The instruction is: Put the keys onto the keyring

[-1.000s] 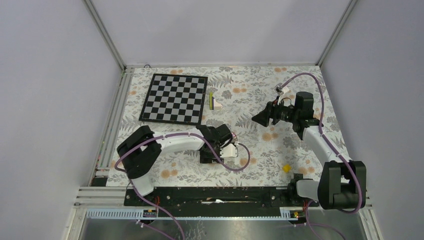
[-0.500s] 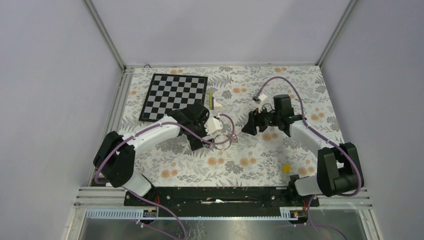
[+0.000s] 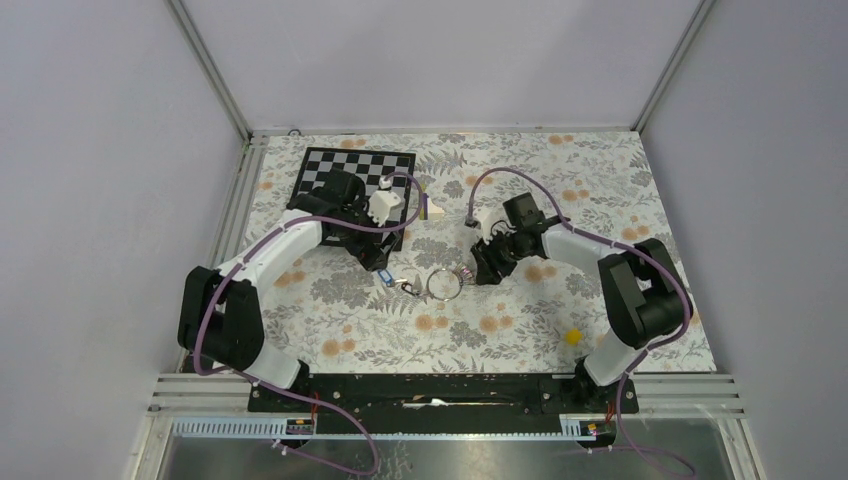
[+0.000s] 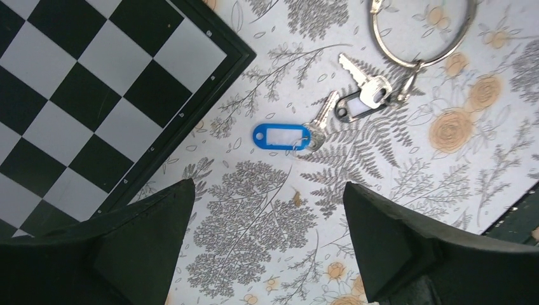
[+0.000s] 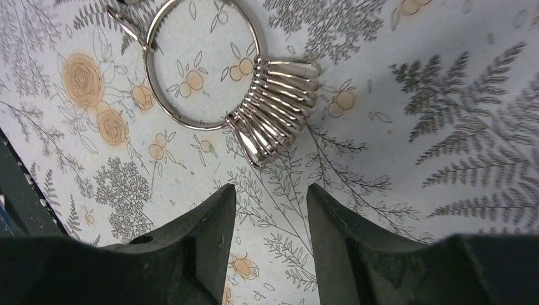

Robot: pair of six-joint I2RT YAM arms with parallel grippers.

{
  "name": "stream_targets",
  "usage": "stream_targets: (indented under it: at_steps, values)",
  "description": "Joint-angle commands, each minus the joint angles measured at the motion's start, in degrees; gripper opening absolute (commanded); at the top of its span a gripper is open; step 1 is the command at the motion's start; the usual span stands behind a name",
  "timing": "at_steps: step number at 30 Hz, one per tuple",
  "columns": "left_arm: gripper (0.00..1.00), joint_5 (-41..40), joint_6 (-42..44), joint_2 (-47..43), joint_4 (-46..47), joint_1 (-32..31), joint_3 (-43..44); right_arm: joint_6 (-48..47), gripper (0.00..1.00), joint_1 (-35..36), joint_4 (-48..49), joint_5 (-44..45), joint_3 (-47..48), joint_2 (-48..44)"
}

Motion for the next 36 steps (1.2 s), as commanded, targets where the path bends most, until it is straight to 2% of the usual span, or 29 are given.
stream_targets:
  at_steps: [1, 18, 29, 36]
  values:
    - [0.99, 6.46, -1.84, -2.31, 1.29, 0.4, 3.58, -3.32, 0.52, 1.87, -3.16, 1.46, 2.31, 1.83]
    - [0.99, 7.26, -1.13, -1.56, 1.28, 0.4, 4.89, -3.23, 0.47, 5.62, -2.71, 3.28, 4.9, 5.98]
    - [0.99, 7.21, -1.11, -1.25, 1.29, 0.43, 4.84, -3.45, 0.33, 6.83, -3.82, 3.01, 4.92, 6.33]
    - [0.99, 7.3, -1.14, -1.35, 1.29, 0.43, 4.66, -3.39, 0.2, 6.84, -3.79, 4.6, 5.12, 5.82]
